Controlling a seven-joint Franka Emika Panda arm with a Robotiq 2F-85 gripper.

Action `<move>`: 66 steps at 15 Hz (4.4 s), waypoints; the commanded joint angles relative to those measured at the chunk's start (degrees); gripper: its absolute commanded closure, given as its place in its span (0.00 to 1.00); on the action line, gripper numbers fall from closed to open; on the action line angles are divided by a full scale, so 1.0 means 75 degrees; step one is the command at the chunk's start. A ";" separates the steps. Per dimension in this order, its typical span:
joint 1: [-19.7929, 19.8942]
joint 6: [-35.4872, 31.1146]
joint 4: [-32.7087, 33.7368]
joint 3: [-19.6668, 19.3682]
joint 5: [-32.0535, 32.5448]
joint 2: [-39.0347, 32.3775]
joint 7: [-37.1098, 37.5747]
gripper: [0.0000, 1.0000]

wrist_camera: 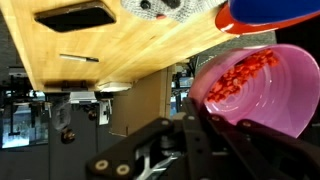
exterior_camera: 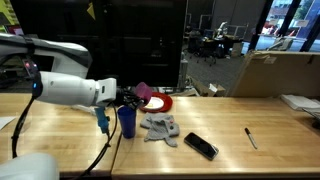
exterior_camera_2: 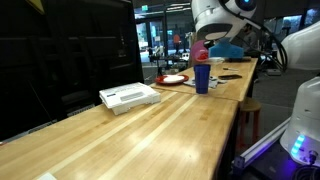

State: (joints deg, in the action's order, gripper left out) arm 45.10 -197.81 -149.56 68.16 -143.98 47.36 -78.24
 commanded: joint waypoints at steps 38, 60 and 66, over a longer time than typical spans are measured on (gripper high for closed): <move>-0.0100 -0.0004 -0.0617 0.1129 -0.0803 0.2239 0.1177 0.99; 0.0511 -0.0028 -0.0372 0.1787 -0.0804 0.2433 0.1109 0.99; 0.0325 -0.0098 -0.0652 0.2167 0.0586 0.1957 0.2684 0.96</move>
State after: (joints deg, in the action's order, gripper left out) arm 48.41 -197.76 -152.98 82.34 -148.70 64.35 -68.83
